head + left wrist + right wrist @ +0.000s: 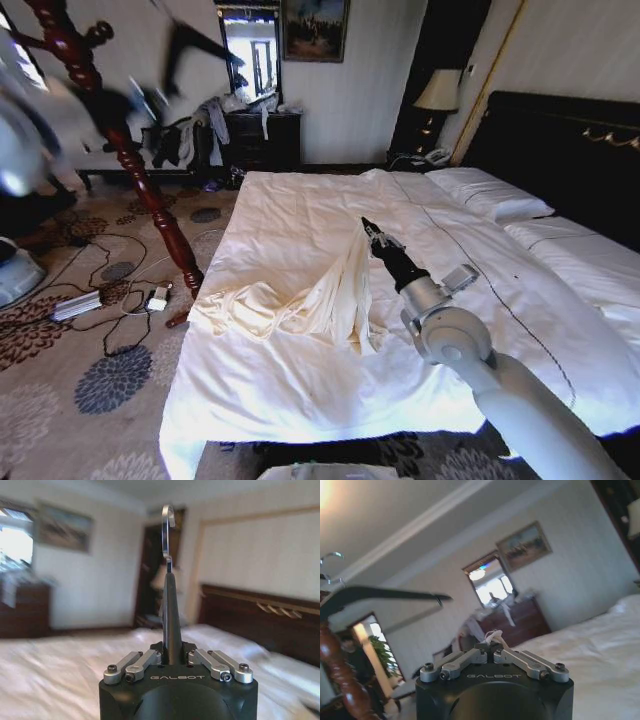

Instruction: Pick up the clothes from the bed and hang them on the clothes hanger.

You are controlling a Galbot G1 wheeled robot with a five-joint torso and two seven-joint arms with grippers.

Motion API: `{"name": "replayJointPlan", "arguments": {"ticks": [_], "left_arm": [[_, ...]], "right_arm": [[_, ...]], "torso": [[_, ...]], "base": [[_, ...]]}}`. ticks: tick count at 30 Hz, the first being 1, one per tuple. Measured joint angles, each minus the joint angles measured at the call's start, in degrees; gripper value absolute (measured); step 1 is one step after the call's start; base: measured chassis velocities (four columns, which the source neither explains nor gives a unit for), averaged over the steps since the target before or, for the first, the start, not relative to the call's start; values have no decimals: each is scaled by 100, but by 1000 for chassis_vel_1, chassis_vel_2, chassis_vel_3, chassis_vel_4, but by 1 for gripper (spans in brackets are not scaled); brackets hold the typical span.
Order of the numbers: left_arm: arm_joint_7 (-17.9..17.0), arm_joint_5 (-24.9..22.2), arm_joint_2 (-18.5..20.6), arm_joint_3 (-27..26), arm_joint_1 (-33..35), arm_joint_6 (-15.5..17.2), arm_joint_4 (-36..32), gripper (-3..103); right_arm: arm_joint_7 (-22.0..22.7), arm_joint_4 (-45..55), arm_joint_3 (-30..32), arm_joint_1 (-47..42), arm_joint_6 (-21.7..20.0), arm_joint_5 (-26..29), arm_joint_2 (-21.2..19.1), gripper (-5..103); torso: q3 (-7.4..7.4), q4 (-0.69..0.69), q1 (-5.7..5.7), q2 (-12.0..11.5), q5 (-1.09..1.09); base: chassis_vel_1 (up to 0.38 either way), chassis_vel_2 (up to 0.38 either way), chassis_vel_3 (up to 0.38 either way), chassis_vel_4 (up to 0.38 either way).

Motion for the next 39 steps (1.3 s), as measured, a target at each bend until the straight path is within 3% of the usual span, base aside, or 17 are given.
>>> {"name": "replayJointPlan", "arguments": {"ticks": [7,15,23,39], "left_arm": [[598,404,-323,-88,1088,-205,-346,17],[1386,1024,-549,5,1963,-139,-545,17],[1505,1059,-593,-11,2184,-78,-1022,17],[1262,1416,-693,-15,2778,-42,-1383,17]], "right_arm": [[244,-55,116,-66,-153,-124,98,0],[1091,-112,679,-305,-604,-251,17,0],[1424,-343,815,-279,-673,-282,-121,0],[1166,-221,786,-268,-480,-270,-156,0]], "torso": [[0,0,0,0,0],[0,1,0,0,0],[0,1,0,0,1],[0,0,0,0,0]], "base": [[0,0,0,0],[0,0,0,0],[0,0,0,0],[0,0,0,0]]}}
